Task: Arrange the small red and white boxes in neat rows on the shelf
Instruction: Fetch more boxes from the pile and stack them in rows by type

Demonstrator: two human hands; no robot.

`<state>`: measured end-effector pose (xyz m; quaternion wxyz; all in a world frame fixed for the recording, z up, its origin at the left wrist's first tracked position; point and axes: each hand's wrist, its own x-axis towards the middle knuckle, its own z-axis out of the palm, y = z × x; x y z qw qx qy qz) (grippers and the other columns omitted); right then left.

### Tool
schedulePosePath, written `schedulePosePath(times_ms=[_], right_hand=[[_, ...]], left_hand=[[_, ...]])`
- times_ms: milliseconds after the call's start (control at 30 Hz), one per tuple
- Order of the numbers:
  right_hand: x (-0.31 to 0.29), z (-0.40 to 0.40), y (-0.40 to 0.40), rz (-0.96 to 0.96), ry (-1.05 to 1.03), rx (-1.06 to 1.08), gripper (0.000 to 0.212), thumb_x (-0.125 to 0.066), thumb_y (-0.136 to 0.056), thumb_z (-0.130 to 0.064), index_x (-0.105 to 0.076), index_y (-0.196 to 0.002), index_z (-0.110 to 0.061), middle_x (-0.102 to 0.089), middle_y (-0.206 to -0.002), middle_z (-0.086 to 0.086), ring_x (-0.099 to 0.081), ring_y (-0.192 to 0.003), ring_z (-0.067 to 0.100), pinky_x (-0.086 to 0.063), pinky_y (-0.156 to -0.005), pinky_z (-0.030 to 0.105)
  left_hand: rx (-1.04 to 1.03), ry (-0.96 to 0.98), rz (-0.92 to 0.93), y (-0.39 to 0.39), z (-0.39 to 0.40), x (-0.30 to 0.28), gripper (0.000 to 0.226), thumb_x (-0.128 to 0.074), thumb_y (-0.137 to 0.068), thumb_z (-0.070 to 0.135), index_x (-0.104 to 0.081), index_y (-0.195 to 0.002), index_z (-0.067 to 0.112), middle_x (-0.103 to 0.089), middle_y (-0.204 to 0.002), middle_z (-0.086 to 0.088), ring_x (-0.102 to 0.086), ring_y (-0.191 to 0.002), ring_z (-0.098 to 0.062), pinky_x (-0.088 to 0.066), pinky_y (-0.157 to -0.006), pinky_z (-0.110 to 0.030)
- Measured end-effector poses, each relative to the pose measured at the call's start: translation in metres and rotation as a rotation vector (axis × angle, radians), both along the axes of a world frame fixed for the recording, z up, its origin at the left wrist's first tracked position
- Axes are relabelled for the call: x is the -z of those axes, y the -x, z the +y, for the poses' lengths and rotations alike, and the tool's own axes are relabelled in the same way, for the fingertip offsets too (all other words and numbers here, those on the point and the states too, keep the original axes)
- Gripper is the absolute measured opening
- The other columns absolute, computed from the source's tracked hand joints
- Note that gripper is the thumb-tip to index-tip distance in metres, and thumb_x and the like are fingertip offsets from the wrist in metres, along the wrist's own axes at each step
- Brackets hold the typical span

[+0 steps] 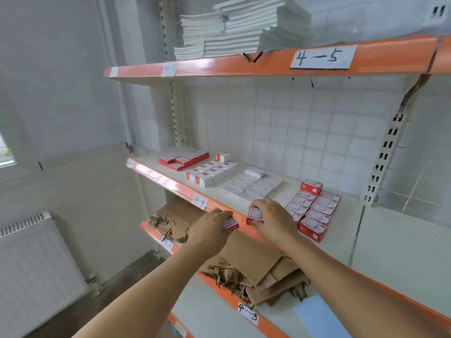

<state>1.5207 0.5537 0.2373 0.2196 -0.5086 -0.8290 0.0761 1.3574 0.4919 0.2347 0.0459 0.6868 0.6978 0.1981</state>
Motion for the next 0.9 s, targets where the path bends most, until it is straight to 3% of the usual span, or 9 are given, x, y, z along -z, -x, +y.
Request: schedulePosePath(times_ms=[233,400,600,900], right_hand=[[-0.009,0.021,-0.006,0.111,-0.006,0.276,0.047,-0.064,-0.088,-0.028,-0.049,-0.133,-0.026,-0.048,-0.132,-0.002,-0.044,-0.120,0.019,-0.041,-0.092,0.032],[-0.011,0.022,-0.039,0.202,0.013,0.460,0.058,-0.070,-0.084,-0.026,-0.045,-0.135,-0.021,-0.051,-0.133,-0.001,-0.047,-0.123,0.018,-0.041,-0.097,0.032],[-0.008,0.036,-0.086,0.256,-0.024,0.634,0.057,-0.073,-0.081,-0.027,-0.046,-0.131,-0.023,-0.058,-0.125,-0.002,-0.054,-0.114,0.016,-0.040,-0.084,0.025],[0.001,0.075,-0.134,0.199,-0.043,0.821,0.049,-0.068,-0.085,-0.029,-0.047,-0.128,-0.029,-0.060,-0.119,-0.004,-0.054,-0.108,0.016,-0.048,-0.077,0.030]], left_hand=[[0.229,-0.025,-0.024,0.014,0.077,-0.016,0.049,-0.057,-0.090,0.022,-0.043,-0.136,0.032,-0.051,-0.128,0.008,-0.051,-0.116,-0.017,-0.048,-0.086,-0.035],[0.360,-0.028,-0.042,-0.013,0.113,-0.018,0.052,-0.058,-0.089,0.024,-0.039,-0.137,0.034,-0.051,-0.128,0.009,-0.051,-0.116,-0.018,-0.047,-0.085,-0.034],[0.480,-0.037,-0.067,-0.057,0.144,-0.018,0.055,-0.058,-0.090,0.024,-0.036,-0.140,0.032,-0.053,-0.130,0.009,-0.052,-0.115,-0.017,-0.047,-0.085,-0.035],[0.536,0.014,-0.093,-0.094,0.184,-0.014,0.056,-0.060,-0.089,0.021,-0.036,-0.139,0.034,-0.058,-0.126,0.010,-0.057,-0.110,-0.014,-0.054,-0.083,-0.035]])
